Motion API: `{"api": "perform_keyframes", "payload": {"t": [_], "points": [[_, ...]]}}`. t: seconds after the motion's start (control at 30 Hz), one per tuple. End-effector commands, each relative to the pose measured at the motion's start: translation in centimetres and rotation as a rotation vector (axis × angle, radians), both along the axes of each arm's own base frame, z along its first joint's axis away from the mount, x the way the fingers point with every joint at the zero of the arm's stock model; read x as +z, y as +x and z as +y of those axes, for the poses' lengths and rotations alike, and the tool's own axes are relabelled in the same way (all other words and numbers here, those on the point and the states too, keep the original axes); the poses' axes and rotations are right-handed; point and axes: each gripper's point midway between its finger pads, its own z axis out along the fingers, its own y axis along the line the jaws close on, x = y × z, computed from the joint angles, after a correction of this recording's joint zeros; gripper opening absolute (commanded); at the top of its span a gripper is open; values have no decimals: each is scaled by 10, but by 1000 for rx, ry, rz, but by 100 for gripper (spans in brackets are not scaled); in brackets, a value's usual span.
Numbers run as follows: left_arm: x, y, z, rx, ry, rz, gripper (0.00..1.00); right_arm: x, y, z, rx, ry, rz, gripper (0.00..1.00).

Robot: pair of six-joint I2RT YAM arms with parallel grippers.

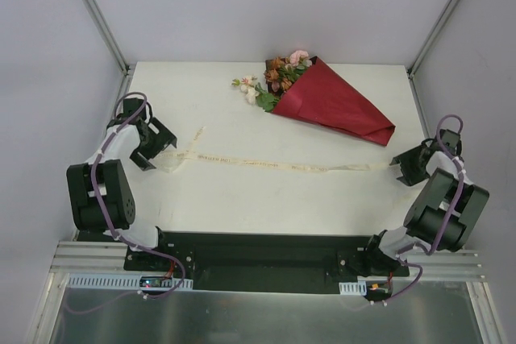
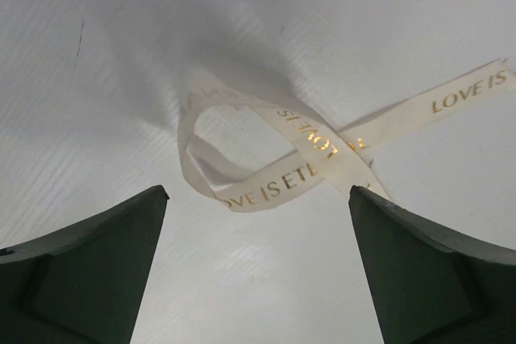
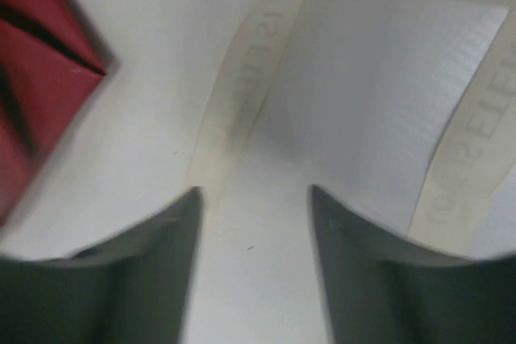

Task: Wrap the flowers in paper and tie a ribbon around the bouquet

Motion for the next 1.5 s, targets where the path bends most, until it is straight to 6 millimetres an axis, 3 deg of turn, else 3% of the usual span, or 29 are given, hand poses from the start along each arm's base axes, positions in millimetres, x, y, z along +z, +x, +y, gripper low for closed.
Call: {"api": "perform_keyframes", "payload": {"t": [0.0, 0.07, 0.1, 0.13, 0.17, 0.2, 0.23, 0.27, 0.3, 0.33, 0.37, 0.4, 0.47, 0.5, 0.53, 0.57, 0.6, 0.67, 0.7, 0.73, 0.77, 0.8, 0.83, 0.87, 0.9, 0.97, 1.03, 1.17, 1.47], "points": [[56, 0, -11, -45, 9, -171, 99, 53, 3, 7, 42, -69, -133, 79], [77, 3, -37, -144, -6, -251, 99, 90, 16, 9, 71, -133, -253, 92], [98, 14, -53, -184, -27, -359, 99, 103, 24, 15, 105, -153, -296, 99], [109, 15, -98, -309, -111, -420, 99, 115, 32, 15, 119, -178, -328, 97], [113, 14, -125, -369, -187, -457, 99, 120, 44, 15, 144, -192, -352, 96], [136, 36, -159, -400, -294, -594, 99, 140, 63, 16, 201, -223, -402, 96], [143, 33, -193, -472, -429, -621, 99, 149, 76, 25, 264, -192, -438, 96], [147, 27, -236, -547, -521, -647, 99, 145, 83, 30, 305, -154, -407, 96], [138, 34, -261, -532, -601, -624, 99, 156, 104, 27, 339, -146, -409, 96], [158, 47, -284, -566, -649, -741, 99, 153, 108, 31, 358, -116, -393, 96], [167, 44, -318, -606, -688, -772, 99, 154, 111, 35, 377, -100, -384, 96], [148, 55, -338, -583, -711, -743, 99, 154, 114, 37, 391, -95, -382, 96], [169, 77, -369, -541, -748, -839, 99, 160, 112, 36, 382, -124, -374, 96], [146, 79, -393, -499, -788, -774, 99, 164, 111, 37, 388, -137, -382, 96], [142, 86, -404, -464, -802, -772, 99, 170, 108, 35, 388, -167, -387, 96], [153, 98, -417, -428, -817, -801, 99, 171, 104, 35, 386, -177, -379, 96], [126, 102, -435, -364, -802, -753, 99, 173, 102, 34, 386, -187, -376, 96], [114, 112, -456, -283, -784, -705, 99, 176, 99, 33, 389, -201, -375, 96], [86, 124, -458, -179, -738, -669, 99, 175, 98, 34, 392, -196, -373, 96], [74, 118, -470, -160, -718, -638, 99, 175, 98, 35, 395, -192, -372, 96], [85, 125, -483, -138, -726, -648, 99, 173, 96, 37, 391, -178, -367, 96], [45, 125, -485, -110, -648, -566, 99, 173, 95, 40, 394, -168, -371, 96], [41, 124, -494, -93, -638, -561, 99, 173, 94, 42, 395, -161, -379, 96], [55, 133, -506, -79, -665, -578, 99, 181, 92, 44, 396, -168, -407, 96], [23, 131, -509, -41, -633, -507, 99, 178, 89, 45, 391, -162, -405, 96], [18, 134, -519, 6, -639, -488, 99, 185, 87, 45, 388, -183, -434, 96], [-7, 136, -516, 73, -613, -456, 99, 183, 85, 46, 388, -183, -429, 96], [-24, 128, -517, 143, -593, -410, 99, 179, 82, 42, 384, -184, -405, 96], [-46, 145, -533, 236, -557, -415, 93, 187, 81, 40, 364, -190, -428, 96]]}}
